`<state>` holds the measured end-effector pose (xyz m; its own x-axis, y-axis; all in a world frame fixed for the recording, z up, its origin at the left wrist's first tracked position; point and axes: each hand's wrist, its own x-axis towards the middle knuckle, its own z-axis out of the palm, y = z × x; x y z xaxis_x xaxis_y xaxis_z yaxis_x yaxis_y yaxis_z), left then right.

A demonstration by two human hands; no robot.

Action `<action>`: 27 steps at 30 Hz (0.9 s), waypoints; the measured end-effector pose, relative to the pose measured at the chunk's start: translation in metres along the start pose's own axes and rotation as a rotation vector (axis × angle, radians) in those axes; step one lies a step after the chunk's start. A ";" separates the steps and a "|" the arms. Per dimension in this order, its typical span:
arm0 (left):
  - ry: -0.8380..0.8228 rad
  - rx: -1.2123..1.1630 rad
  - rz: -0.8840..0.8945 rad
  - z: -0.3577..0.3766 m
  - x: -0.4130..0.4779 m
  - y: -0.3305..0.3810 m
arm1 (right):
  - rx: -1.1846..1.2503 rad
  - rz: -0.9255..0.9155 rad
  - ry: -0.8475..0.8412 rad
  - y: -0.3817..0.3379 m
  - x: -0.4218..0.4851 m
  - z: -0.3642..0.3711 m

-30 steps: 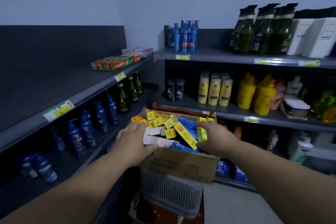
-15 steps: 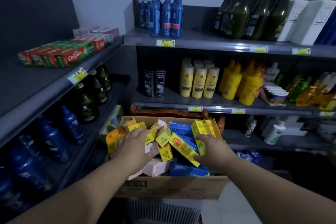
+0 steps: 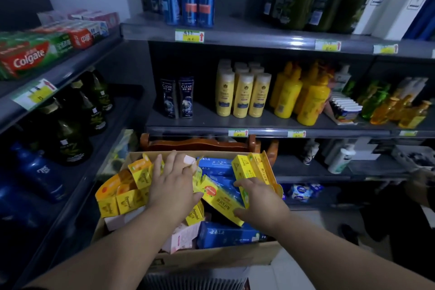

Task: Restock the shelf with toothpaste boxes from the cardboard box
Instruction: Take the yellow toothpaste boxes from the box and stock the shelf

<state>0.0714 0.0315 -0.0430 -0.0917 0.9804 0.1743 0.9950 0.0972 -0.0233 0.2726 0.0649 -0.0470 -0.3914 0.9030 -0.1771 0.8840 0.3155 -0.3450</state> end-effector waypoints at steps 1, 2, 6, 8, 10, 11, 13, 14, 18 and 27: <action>-0.010 0.035 0.000 0.000 0.003 0.000 | -0.010 -0.016 -0.005 0.000 0.004 0.002; -0.019 0.055 -0.001 0.001 0.005 0.000 | -0.029 -0.032 -0.009 0.000 0.007 0.004; 0.042 0.011 -0.033 -0.002 0.009 -0.004 | -0.080 -0.103 -0.012 -0.005 0.024 0.017; 0.134 -0.045 -0.037 -0.004 0.008 -0.011 | -0.088 -0.123 -0.013 -0.011 0.031 0.024; 0.227 -0.080 -0.055 -0.005 0.007 -0.019 | -0.110 -0.116 -0.028 -0.017 0.038 0.029; 0.257 -0.096 -0.067 -0.006 0.005 -0.023 | -0.125 -0.108 -0.038 -0.020 0.041 0.032; 0.320 -0.118 -0.084 -0.010 0.002 -0.027 | -0.137 -0.087 -0.039 -0.024 0.047 0.034; 0.336 -0.126 -0.088 -0.012 0.000 -0.029 | -0.135 -0.072 -0.035 -0.027 0.050 0.033; 0.356 -0.201 -0.106 -0.018 -0.006 -0.034 | -0.063 -0.037 -0.006 -0.036 0.057 0.021; 0.481 -0.380 -0.198 -0.049 -0.018 -0.045 | 0.196 -0.088 0.075 -0.053 0.057 -0.039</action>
<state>0.0298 0.0015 0.0029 -0.3350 0.7553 0.5633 0.9137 0.1144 0.3900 0.2133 0.1111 -0.0034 -0.4378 0.8962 -0.0716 0.7779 0.3376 -0.5301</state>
